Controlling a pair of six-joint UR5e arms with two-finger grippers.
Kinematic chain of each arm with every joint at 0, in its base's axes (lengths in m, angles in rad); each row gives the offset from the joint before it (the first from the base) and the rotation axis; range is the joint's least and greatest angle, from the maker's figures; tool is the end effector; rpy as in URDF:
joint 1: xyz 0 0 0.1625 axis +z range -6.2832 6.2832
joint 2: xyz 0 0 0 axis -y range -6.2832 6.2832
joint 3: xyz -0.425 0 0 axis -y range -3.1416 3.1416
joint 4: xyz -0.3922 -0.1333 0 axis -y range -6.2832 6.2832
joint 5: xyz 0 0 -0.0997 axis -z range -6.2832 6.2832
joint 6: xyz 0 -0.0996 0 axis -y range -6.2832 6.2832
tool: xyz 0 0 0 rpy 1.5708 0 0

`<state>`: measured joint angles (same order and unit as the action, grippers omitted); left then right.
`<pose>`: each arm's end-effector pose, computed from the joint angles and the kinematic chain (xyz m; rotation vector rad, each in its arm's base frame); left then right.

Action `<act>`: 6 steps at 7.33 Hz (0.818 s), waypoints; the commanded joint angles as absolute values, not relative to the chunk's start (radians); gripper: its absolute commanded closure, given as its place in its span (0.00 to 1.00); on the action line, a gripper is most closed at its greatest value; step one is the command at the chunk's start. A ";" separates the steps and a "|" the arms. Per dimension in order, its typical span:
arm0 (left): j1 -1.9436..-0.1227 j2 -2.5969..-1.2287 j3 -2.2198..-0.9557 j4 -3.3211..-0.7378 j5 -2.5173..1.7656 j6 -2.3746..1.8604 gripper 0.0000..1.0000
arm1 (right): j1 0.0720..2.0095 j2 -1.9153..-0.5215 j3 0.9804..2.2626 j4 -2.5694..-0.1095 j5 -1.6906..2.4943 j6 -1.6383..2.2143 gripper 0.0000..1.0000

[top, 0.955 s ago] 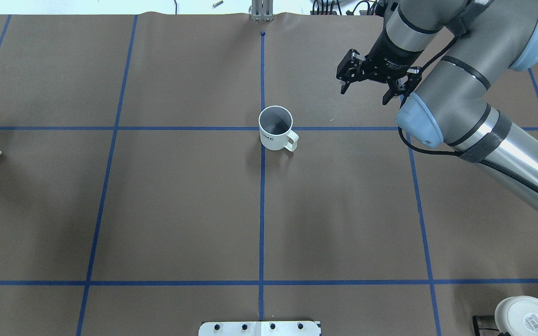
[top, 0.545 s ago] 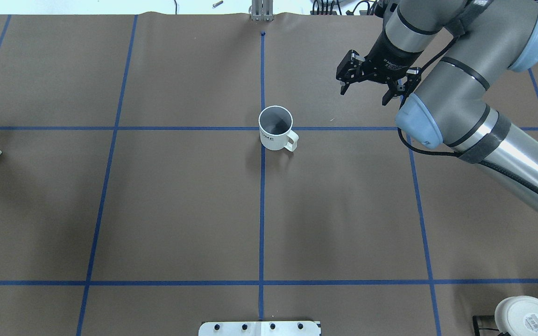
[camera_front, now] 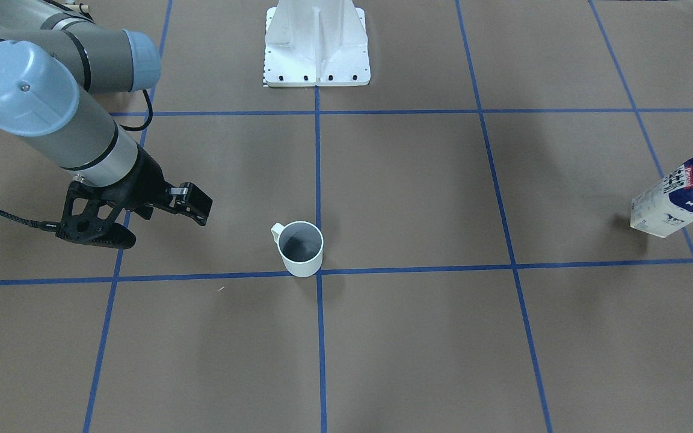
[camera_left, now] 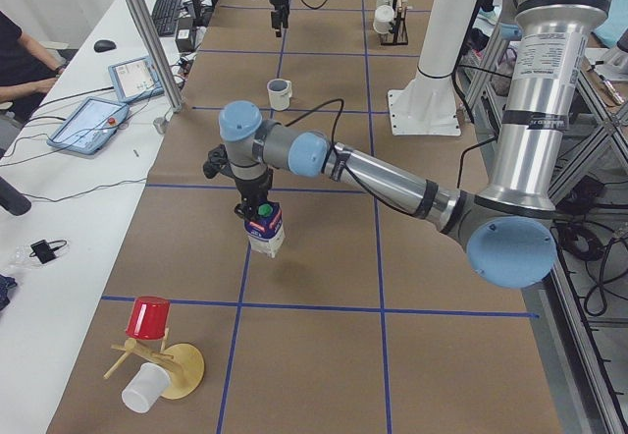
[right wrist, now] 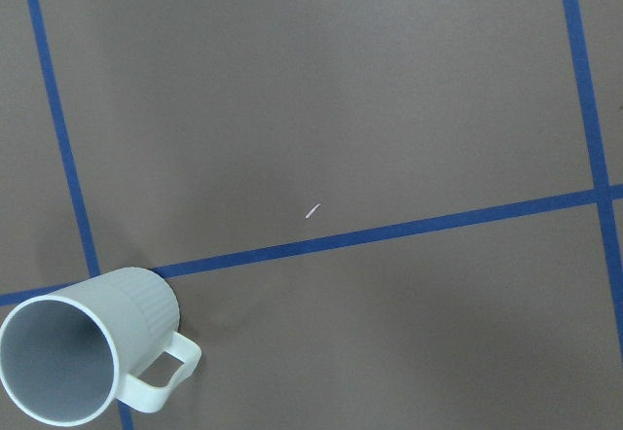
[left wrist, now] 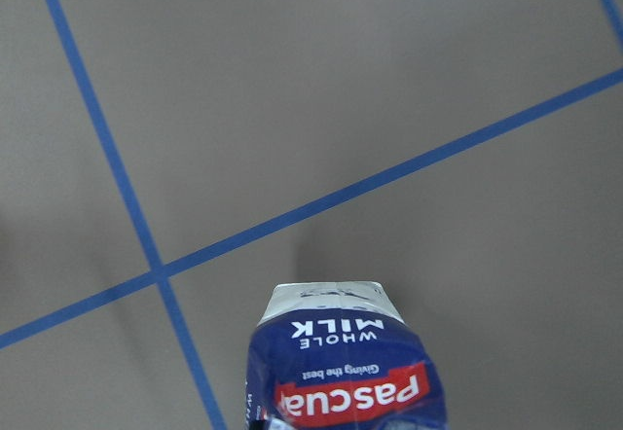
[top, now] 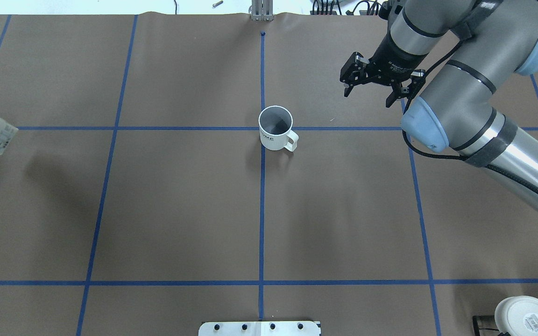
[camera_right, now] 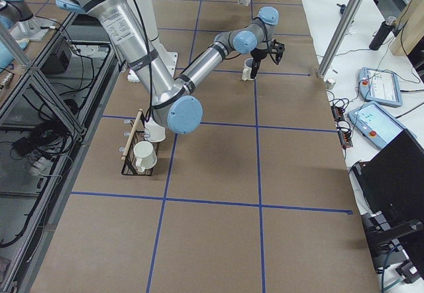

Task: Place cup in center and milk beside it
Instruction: 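Carry the milk carton with the left gripper beside the mug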

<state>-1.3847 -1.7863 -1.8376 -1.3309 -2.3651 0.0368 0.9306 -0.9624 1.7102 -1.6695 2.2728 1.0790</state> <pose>0.0409 -0.5539 0.4396 0.1706 0.8083 0.3064 -0.3365 -0.5672 0.2449 -0.1067 -0.9121 0.1799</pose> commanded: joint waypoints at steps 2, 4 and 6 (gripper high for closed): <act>-1.303 -2.095 -1.842 -1.120 -2.432 -0.392 1.00 | 0.942 -1.008 1.750 -1.669 2.266 1.059 0.00; -1.119 -2.199 -1.768 -1.303 -2.416 -0.828 1.00 | 0.966 -1.052 1.767 -1.669 2.264 0.985 0.00; -0.958 -2.271 -1.686 -1.461 -2.289 -1.080 1.00 | 1.009 -1.100 1.767 -1.669 2.273 0.867 0.00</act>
